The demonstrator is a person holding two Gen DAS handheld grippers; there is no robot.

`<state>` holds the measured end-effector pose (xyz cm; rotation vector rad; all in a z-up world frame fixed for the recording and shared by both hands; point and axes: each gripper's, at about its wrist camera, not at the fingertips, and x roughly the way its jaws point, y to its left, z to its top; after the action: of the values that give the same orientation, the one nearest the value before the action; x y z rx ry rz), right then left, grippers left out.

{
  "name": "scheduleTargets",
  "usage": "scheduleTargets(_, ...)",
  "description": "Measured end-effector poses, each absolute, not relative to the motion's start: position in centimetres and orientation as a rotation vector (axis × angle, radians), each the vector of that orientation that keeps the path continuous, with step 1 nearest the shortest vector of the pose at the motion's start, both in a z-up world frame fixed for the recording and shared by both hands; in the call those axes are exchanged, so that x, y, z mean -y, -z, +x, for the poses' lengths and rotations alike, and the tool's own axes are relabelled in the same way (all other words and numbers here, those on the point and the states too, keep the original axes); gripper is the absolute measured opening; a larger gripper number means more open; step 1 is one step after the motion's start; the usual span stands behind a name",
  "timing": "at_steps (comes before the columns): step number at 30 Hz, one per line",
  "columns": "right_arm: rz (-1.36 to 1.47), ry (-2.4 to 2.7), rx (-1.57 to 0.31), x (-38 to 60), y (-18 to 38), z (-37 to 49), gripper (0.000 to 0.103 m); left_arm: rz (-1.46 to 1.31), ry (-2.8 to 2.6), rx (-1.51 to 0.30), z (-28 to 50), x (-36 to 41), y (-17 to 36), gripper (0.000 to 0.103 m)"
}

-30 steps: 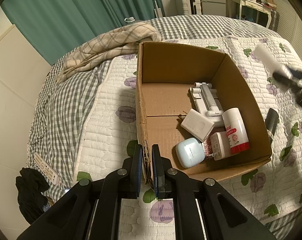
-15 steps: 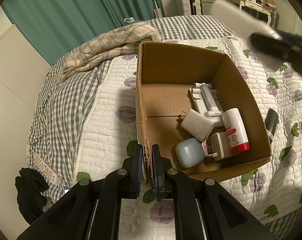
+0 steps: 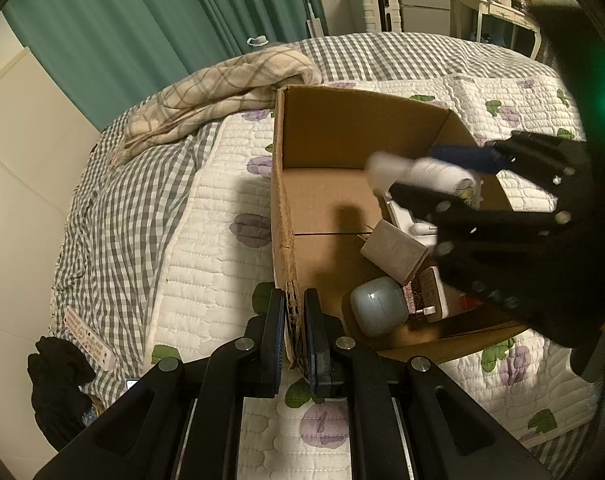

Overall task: Organize rigid objects
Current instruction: 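Carry the white hair dryer into the box and release it, then grasp the black cylindrical case upright with the right gripper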

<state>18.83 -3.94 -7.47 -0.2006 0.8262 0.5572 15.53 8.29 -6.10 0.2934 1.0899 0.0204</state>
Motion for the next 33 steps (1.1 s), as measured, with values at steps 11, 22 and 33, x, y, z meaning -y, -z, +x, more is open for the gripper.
scheduleTargets(11,-0.194,-0.566,-0.855,3.9,8.5,19.1,0.046,0.293,-0.020,-1.091,15.6,-8.4,6.1,0.008)
scheduleTargets(22,-0.194,-0.500,-0.734,7.8,3.5,17.7,0.085,0.294,-0.022,-1.091,15.6,-8.4,6.2,0.008)
scheduleTargets(33,-0.212,-0.303,-0.753,14.4,2.2,14.9,0.086,0.296,-0.023,-1.090,15.5,-8.5,6.2,0.008)
